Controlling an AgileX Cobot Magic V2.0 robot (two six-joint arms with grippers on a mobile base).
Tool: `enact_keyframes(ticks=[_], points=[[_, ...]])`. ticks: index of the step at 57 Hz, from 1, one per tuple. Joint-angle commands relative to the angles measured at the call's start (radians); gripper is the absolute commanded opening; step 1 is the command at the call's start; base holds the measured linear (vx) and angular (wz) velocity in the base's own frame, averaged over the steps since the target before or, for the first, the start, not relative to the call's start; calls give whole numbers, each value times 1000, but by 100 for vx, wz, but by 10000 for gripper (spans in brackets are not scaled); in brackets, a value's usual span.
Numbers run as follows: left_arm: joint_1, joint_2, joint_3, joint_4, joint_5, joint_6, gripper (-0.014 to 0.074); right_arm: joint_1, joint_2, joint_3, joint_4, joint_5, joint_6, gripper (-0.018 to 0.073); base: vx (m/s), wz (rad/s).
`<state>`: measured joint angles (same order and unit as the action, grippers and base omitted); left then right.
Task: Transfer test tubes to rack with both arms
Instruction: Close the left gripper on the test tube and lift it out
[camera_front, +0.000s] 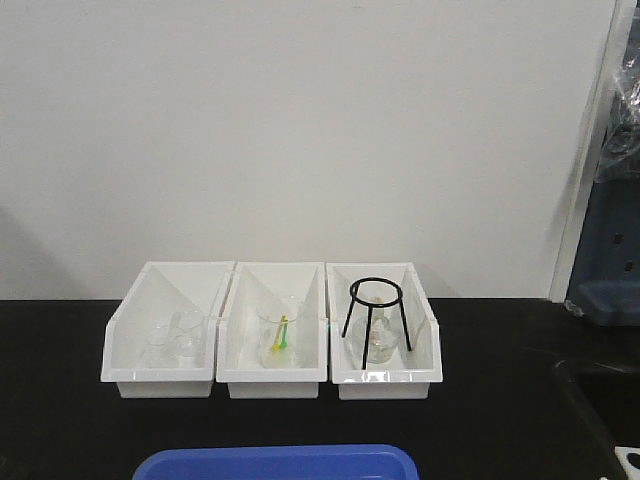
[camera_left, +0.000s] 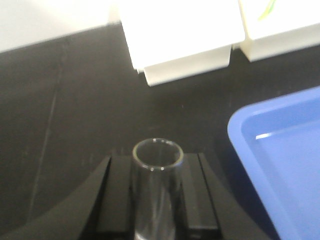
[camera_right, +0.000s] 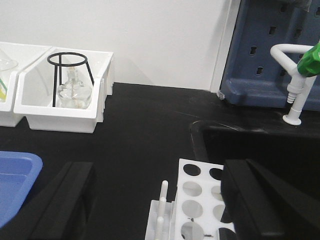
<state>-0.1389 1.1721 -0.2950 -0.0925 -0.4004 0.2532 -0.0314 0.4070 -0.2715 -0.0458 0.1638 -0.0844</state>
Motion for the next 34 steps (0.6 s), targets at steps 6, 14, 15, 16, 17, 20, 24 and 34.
enact_keyframes(ticks=[6, 14, 15, 16, 17, 20, 24, 34], points=[[-8, -123, -29, 2, -78, -9, -6, -3, 12, -34, -4, -92, -1, 560, 0, 0], [-8, -234, -38, 1, -67, -9, -6, -3, 12, -34, -4, -114, -1, 560, 0, 0], [-8, -250, -42, 1, -58, -9, -6, -3, 12, -34, -4, -119, -1, 560, 0, 0], [-8, -260, -47, 1, -54, -9, -6, -3, 12, -34, -2, -121, -1, 560, 0, 0], [-8, -275, -53, 1, -47, -9, -6, -3, 12, -34, -1, -123, -1, 560, 0, 0], [-8, -308, -75, 0, -35, -14, -6, -3, 12, -34, 1, -128, 0, 560, 0, 0], [-8, -341, -116, 0, -2, -37, -5, -3, 12, -34, 11, -129, 3, 560, 0, 0], [-9, -343, -217, 2, 28, -150, -5, 12, 43, -56, 19, -75, -9, 560, 0, 0]])
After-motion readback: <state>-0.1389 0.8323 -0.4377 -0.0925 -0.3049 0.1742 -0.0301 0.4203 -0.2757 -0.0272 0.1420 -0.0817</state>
